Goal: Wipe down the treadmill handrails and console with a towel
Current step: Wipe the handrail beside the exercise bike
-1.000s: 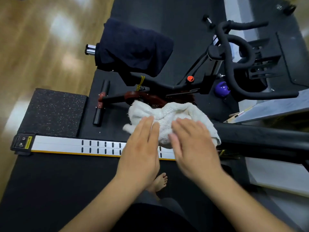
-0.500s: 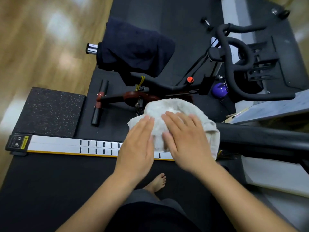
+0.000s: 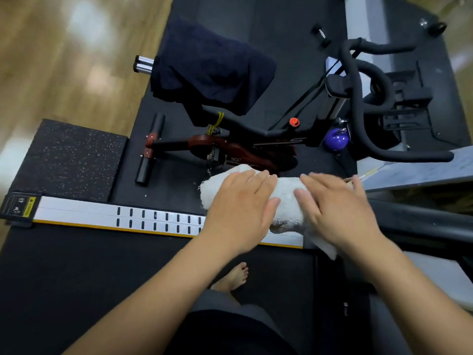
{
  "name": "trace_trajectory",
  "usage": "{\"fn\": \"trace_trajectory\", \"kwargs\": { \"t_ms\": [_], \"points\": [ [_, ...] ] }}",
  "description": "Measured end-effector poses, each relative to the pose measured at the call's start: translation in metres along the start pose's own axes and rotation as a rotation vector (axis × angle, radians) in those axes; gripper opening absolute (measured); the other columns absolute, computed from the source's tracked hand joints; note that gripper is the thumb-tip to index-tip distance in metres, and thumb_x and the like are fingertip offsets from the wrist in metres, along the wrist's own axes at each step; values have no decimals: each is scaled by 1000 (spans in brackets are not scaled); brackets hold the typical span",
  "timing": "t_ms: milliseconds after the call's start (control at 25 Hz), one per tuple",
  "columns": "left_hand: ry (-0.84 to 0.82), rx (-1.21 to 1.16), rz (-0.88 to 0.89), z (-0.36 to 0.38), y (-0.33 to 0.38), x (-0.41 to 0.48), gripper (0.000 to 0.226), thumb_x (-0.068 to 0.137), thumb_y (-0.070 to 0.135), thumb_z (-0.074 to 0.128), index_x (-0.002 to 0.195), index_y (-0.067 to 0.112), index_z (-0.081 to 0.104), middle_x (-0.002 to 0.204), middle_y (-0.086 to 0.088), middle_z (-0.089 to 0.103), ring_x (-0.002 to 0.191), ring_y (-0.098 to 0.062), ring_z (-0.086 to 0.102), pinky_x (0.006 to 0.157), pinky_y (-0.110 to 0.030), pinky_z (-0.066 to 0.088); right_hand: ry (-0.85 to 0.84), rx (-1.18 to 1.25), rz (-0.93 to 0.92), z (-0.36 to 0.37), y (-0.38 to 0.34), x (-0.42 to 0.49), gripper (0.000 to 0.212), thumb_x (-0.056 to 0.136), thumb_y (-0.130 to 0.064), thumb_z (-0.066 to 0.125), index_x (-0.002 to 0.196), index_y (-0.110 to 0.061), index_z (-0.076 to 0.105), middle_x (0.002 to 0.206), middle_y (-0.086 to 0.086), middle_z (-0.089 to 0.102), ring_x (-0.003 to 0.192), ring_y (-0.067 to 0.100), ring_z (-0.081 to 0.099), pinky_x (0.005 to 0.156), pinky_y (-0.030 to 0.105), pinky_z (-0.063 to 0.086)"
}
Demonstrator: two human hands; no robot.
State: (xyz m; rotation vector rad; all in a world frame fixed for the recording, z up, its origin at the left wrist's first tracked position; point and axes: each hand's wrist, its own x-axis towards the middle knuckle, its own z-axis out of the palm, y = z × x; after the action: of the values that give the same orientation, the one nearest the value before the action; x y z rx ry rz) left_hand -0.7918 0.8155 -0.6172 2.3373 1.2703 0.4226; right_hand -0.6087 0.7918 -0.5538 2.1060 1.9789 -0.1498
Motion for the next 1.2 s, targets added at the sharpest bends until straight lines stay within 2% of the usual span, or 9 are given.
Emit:
{"fn": "trace_trajectory", "kwargs": {
  "t_ms": [120,240,360,480,560,680,840,960,1200],
  "points": [
    [24,28,-22,-3,5,-36,54,98,37,36,141,7,49,147,-10,48,136,-32,42,111,-46,33,142,71,-156,1,-11,-14,51,96,-46,35,136,-21,53,139,1,54,130,23,47,113,51,28],
    [24,-16,-56,-9,6,-28,47,99,34,35,129,5,58,138,-13,55,131,-33,46,108,-42,32,8,87,-294,4,-10,-31,54,98,-47,29,144,-22,44,148,-1,46,136,20,42,111,43,32],
    [-239,-173,-222,-23,-9,34,34,103,28,29,88,16,57,107,-10,67,103,-33,58,84,-40,38,-236,79,-94,-13,-21,24,43,99,-44,20,118,-32,57,123,0,64,112,27,56,89,42,44],
    [-374,-220,-235,-18,-35,57,26,101,20,32,93,15,56,109,-8,65,101,-32,61,73,-37,41,-322,-26,-145,-10,-56,52,31,100,-33,24,101,-18,51,107,8,64,99,36,57,82,43,47],
    [-209,-251,-183,-9,-40,28,33,98,27,31,104,15,60,111,-7,65,103,-31,59,78,-38,41,-129,67,-181,-3,-55,21,39,100,-34,21,112,-21,55,114,3,63,109,31,56,90,41,43],
    [167,-287,-122,8,-19,-24,50,97,36,32,130,12,60,131,-8,61,125,-30,51,109,-42,36,-30,158,-307,-2,-22,-35,48,98,-32,30,144,-22,43,151,-1,41,141,18,34,115,36,24],
    [142,-12,8,12,4,-17,48,96,38,39,132,13,60,138,-9,58,135,-34,45,114,-51,32,-210,212,-151,-16,-5,13,50,90,-39,23,133,-48,47,134,-13,56,120,10,51,98,33,40],
    [53,-75,-66,5,8,-11,52,97,35,33,132,7,59,136,-10,59,135,-30,47,115,-48,32,-265,130,-29,-7,-36,38,51,94,-41,14,119,-36,58,117,-6,67,106,20,58,91,41,45],
    [14,-53,-20,-1,0,-5,49,99,32,35,135,10,58,137,-8,59,132,-30,50,115,-47,31,-59,128,-123,-6,8,-28,51,97,-43,29,138,-21,50,144,-4,48,135,17,41,113,35,26]
  ]
}}
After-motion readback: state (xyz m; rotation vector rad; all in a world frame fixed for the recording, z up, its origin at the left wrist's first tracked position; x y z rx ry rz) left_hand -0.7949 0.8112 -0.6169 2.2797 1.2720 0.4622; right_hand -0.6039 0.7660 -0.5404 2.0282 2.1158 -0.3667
